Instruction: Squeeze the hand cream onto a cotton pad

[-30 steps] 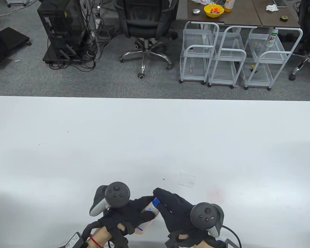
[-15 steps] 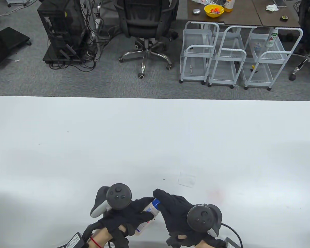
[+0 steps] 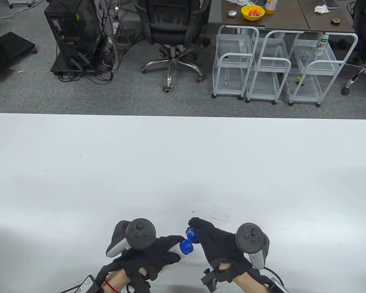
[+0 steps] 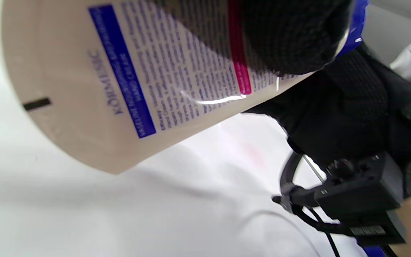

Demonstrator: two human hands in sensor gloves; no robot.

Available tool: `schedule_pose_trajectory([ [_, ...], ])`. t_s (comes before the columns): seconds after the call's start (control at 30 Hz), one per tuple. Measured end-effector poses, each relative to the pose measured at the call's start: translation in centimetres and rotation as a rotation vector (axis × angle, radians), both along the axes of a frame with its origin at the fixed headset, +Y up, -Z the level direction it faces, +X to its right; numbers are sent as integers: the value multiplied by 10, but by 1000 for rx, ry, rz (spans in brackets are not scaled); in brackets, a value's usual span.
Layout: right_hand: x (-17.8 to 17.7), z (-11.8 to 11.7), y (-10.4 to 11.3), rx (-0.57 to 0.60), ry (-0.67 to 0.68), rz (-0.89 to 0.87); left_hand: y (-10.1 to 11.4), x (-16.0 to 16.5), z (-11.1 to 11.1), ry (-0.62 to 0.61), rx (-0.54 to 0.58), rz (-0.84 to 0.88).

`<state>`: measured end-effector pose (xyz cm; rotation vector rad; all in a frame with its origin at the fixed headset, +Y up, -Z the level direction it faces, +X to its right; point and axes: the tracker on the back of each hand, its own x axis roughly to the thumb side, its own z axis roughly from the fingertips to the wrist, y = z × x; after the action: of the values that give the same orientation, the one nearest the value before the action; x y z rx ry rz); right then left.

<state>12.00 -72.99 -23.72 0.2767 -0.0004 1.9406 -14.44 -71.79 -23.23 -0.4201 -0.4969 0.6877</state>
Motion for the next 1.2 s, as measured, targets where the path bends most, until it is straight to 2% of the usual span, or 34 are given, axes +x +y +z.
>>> schedule_pose_trajectory([
  [0.17, 45, -23, 1, 10, -203, 79, 0, -18, -8, 165, -33, 91],
  [0.3, 81, -46, -11, -19, -369, 251, 2, -27, -12, 260, 77, -7],
  [0.47, 83, -68, -30, -119, -324, 561, 5, -30, -14, 293, 202, -160],
  [0.63, 60, -85, -35, -163, -267, 700, 2, -32, -18, 288, 167, -142],
  [0.8, 41, -105, -40, -232, -314, 756, -1, -33, -19, 276, 160, -162],
  [0.97, 32, -111, -39, -227, -333, 824, -1, -32, -19, 269, 160, -168],
  [1.2, 33, -112, -42, -252, -301, 779, -2, -30, -17, 258, 169, -187],
])
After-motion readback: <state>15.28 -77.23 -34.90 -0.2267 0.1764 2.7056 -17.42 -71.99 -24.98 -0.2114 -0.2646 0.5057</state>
